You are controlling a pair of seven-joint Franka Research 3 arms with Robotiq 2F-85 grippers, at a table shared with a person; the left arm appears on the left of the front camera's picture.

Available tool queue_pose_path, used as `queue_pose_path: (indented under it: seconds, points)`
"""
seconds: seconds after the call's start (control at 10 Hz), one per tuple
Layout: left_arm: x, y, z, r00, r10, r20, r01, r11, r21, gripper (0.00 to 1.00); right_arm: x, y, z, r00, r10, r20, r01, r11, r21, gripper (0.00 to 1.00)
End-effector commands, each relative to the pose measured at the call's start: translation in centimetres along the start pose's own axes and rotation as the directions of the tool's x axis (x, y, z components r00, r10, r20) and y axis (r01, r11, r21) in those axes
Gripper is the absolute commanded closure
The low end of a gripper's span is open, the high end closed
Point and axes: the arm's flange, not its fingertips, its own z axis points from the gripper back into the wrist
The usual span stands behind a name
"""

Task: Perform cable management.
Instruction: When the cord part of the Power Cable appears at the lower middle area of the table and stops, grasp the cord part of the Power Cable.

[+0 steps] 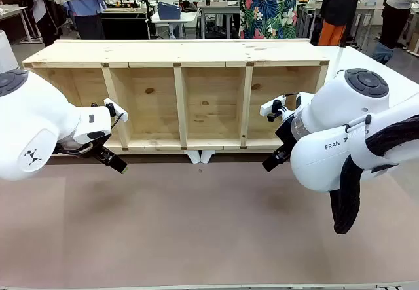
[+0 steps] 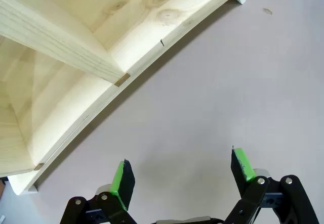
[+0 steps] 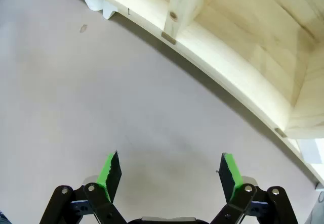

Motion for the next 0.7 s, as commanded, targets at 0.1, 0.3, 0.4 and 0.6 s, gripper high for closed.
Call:
queue_pose_path:
  seconds: [0.1, 0.3, 0.4, 0.6]
  points:
    - [0.0, -0.01, 0.0, 1.0, 0.0, 0.0, 0.0, 1.0, 0.0, 0.0, 0.0, 0.0, 0.0, 1.0, 0.0, 0.0, 0.0, 1.0, 0.0, 0.0]
    - [0.0, -0.01, 0.0, 1.0, 0.0, 0.0, 0.0, 1.0, 0.0, 0.0, 0.0, 0.0, 0.0, 1.0, 0.0, 0.0, 0.0, 1.0, 0.0, 0.0]
    - [0.0, -0.01, 0.0, 1.0, 0.0, 0.0, 0.0, 1.0, 0.0, 0.0, 0.0, 0.0, 0.0, 1.0, 0.0, 0.0, 0.0, 1.0, 0.0, 0.0]
    - [0.0, -0.01, 0.0, 1.0, 0.0, 0.0, 0.0, 1.0, 0.0, 0.0, 0.0, 0.0, 0.0, 1.0, 0.0, 0.0, 0.0, 1.0, 0.0, 0.0]
